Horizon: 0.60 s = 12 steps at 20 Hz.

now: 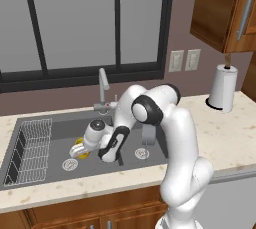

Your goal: Move any existing items from the left basin to the right basin for drying. Then move the mug from the counter to the left basin of the sink for washing.

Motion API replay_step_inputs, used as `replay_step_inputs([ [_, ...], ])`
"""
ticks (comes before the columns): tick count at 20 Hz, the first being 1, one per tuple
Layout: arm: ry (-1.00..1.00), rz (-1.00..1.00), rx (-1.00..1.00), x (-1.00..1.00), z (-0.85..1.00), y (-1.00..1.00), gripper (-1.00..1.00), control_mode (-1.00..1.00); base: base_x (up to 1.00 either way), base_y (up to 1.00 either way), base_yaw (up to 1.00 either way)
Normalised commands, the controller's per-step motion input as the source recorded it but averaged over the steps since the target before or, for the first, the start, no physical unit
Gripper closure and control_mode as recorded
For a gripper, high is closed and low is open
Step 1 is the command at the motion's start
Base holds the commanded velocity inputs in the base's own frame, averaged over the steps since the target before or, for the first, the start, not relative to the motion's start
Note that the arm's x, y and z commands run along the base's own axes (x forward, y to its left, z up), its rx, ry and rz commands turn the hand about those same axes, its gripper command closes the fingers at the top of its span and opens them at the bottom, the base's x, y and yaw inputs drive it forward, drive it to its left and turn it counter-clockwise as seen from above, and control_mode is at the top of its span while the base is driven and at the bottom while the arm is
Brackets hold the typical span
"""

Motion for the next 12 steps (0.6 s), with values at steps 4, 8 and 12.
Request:
replay_step_inputs([
  [4, 0.00, 0.00, 0.00, 0.01, -0.11, 0.00, -1.00, -1.00, 0.00, 0.00, 0.00],
  [8, 0.00, 0.00, 0.00, 0.00, 0.01, 0.00, -1.00, -1.00, 0.00, 0.00, 0.00],
  [12, 0.00, 0.00, 0.00, 0.00, 0.08, 0.00, -1.00, -1.00, 0.00, 0.00, 0.00],
])
